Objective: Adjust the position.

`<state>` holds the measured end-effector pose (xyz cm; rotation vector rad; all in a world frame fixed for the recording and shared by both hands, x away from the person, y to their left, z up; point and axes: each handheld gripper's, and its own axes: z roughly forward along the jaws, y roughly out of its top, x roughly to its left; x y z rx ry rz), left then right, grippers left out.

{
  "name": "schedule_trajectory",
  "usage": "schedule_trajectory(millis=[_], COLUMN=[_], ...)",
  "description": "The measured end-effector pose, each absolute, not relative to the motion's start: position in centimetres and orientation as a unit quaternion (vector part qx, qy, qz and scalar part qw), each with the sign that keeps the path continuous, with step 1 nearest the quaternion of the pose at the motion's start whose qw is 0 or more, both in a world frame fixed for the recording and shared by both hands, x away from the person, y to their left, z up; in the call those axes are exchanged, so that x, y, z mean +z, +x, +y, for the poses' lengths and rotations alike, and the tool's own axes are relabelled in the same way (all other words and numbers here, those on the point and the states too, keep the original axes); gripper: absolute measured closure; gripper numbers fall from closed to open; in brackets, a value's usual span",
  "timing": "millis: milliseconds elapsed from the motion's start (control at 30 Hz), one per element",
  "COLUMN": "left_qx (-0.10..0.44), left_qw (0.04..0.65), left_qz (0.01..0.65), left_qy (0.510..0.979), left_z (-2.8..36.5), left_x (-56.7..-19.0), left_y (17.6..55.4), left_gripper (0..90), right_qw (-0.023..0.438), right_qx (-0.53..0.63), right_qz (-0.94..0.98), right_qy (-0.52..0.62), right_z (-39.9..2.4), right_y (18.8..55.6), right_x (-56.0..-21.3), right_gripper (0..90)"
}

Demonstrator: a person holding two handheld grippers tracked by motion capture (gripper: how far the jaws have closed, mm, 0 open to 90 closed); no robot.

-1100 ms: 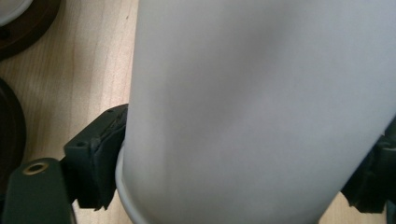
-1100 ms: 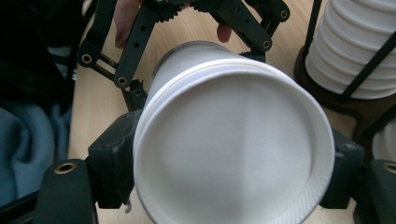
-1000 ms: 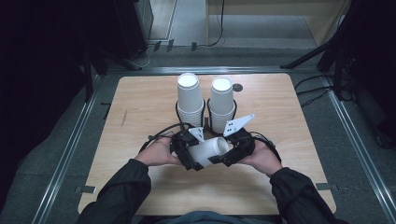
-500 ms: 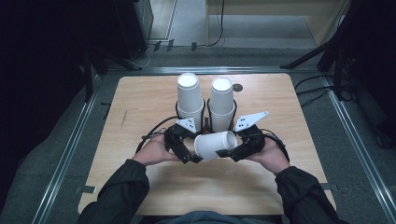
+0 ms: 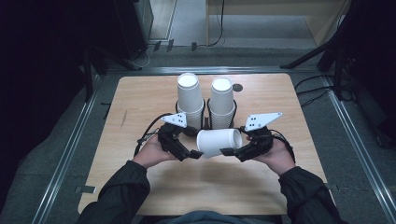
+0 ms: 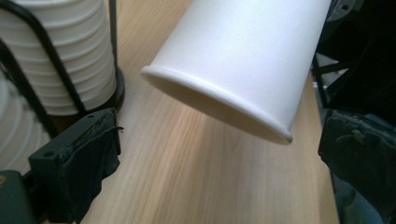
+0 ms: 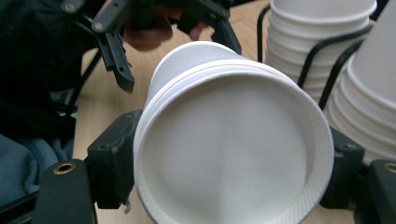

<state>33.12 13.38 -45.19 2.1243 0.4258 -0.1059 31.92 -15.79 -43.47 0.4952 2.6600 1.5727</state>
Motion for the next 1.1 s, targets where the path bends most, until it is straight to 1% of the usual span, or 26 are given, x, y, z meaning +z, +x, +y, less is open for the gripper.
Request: schedule_trajectory(millis=[167, 367, 500, 567, 600, 733, 833, 867, 900, 1000, 1033, 1067, 1100], left_qx=[-0.045, -0.060, -0.067, -0.072, -0.071, -0.050, -0.051, -0.062, -0.062, -0.066, -0.066, -0.064, -0.064], left_qw=[0.474, 0.472, 0.488, 0.500, 0.504, 0.507, 0.500, 0.495, 0.495, 0.483, 0.483, 0.475, 0.475], left_qz=[0.163, 0.157, 0.149, 0.149, 0.150, 0.141, 0.138, 0.138, 0.138, 0.145, 0.145, 0.146, 0.146], left_qy=[0.864, 0.865, 0.858, 0.850, 0.848, 0.849, 0.854, 0.856, 0.856, 0.861, 0.861, 0.865, 0.865], left_z=[12.8, 12.0, 11.4, 11.4, 11.5, 11.8, 11.8, 11.7, 11.7, 11.9, 11.9, 12.0, 12.0], left_x=[-45.4, -46.1, -45.9, -45.7, -45.7, -45.4, -45.4, -45.6, -45.6, -45.6, -45.6, -45.5, -45.5], left_y=[33.0, 33.1, 32.9, 32.8, 32.9, 32.6, 32.7, 32.9, 32.9, 33.0, 33.0, 33.1, 33.1], left_gripper=[0.0, 0.0, 0.0, 0.0, 3.3, 6.1, 7.5, 8.3, 8.4, 8.6, 8.7, 8.7, 8.9], right_qw=[0.005, -0.004, -0.006, -0.014, -0.016, -0.015, -0.015, -0.014, -0.014, -0.013, -0.013, -0.024, -0.024], right_qx=[0.514, 0.527, 0.536, 0.543, 0.545, 0.551, 0.549, 0.543, 0.543, 0.528, 0.528, 0.523, 0.523], right_qz=[0.845, 0.839, 0.834, 0.830, 0.829, 0.825, 0.827, 0.831, 0.831, 0.838, 0.838, 0.840, 0.840], right_qy=[0.149, 0.137, 0.132, 0.130, 0.126, 0.124, 0.122, 0.121, 0.121, 0.136, 0.136, 0.142, 0.142], right_z=[-15.5, -14.8, -14.6, -14.5, -14.4, -14.4, -14.4, -14.3, -14.3, -14.1, -14.1, -14.1, -14.1], right_y=[31.8, 31.5, 31.5, 31.6, 31.6, 31.6, 31.6, 31.6, 31.6, 31.6, 31.6, 31.7, 31.7], right_x=[-43.0, -42.6, -42.5, -42.5, -42.5, -42.6, -42.6, -42.7, -42.7, -42.9, -42.9, -43.1, -43.1], right_gripper=[23.4, 23.4, 23.4, 23.4, 23.4, 23.7, 23.7, 23.5, 23.5, 16.7, 16.7, 13.9, 13.9])
